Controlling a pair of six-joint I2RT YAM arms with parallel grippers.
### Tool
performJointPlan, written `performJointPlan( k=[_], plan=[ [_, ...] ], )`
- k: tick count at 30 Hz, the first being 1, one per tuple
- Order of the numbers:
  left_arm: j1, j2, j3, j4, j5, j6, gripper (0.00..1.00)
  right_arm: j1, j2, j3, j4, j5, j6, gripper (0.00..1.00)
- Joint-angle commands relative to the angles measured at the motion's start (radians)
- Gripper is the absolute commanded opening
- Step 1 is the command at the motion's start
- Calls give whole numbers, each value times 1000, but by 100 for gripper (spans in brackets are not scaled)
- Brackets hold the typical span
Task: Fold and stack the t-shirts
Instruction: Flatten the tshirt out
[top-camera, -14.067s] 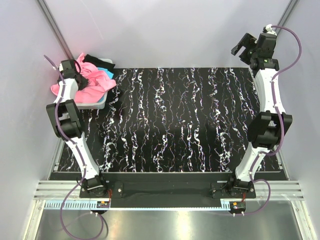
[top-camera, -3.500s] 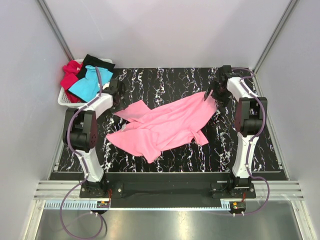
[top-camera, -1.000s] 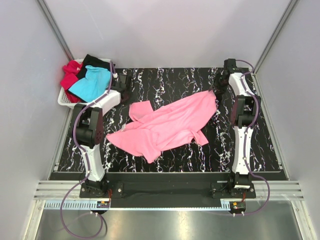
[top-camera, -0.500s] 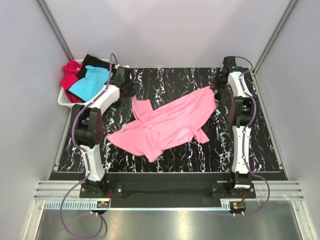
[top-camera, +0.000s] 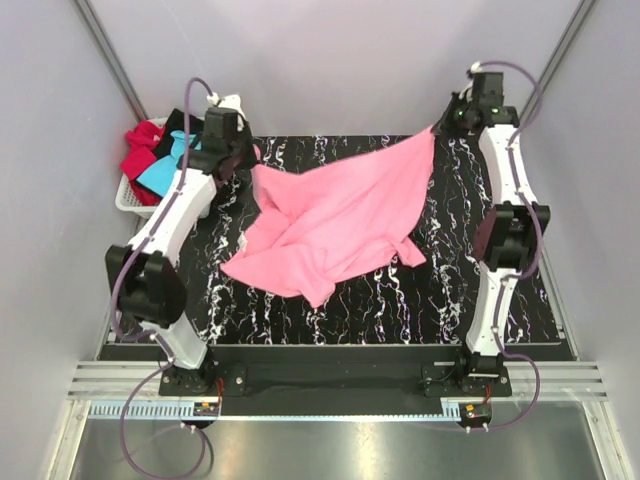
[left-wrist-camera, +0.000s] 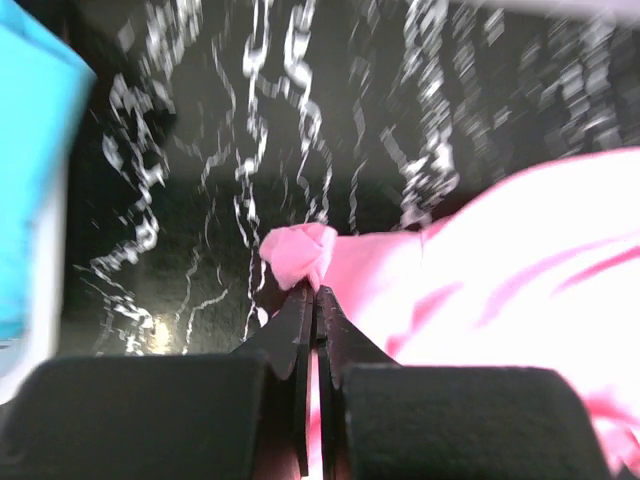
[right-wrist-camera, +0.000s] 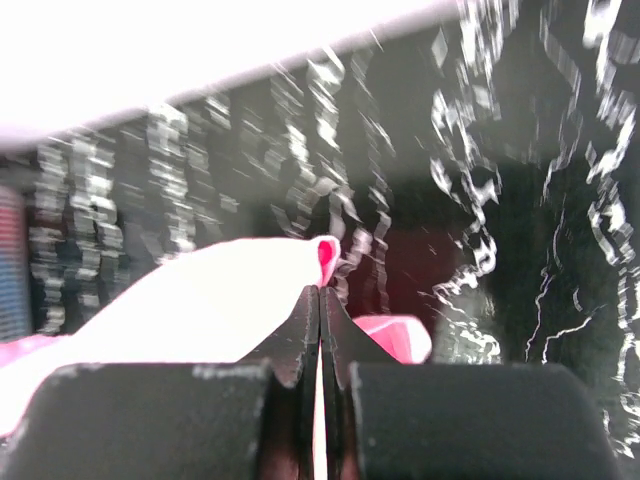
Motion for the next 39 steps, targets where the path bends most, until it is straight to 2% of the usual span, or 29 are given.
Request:
performJointPlan(
  k=[1,17,20,24,27,30,35,39],
  plan=[
    [5,-137,63,42,-12,36,0,7,-226,-39,104,-35,-18,0],
    [-14,-493,80,2,-8,65,0,7,-738,-321,123,10,-90,0],
    [-16,-525,129,-41,14,71,0,7,-844,-380,136,24,-89,0],
    [-19,-527,303,-148,19,73,0,8,-961,-409,107,18,-75,0],
    [-19,-496,452,-258,11,71,0,7,-1004,-378,40,59,-75,0],
    [-19,-478,499,-290,5,80,0,7,-1019,-364,-16,103,-92,0],
    [-19,-383,473,-288,9,74,0,8,-978,-426,-59,194,-58,0],
    [-21,-289,354,-270,25,33,0,7,-892,-589,-53,188,20,0]
  ],
)
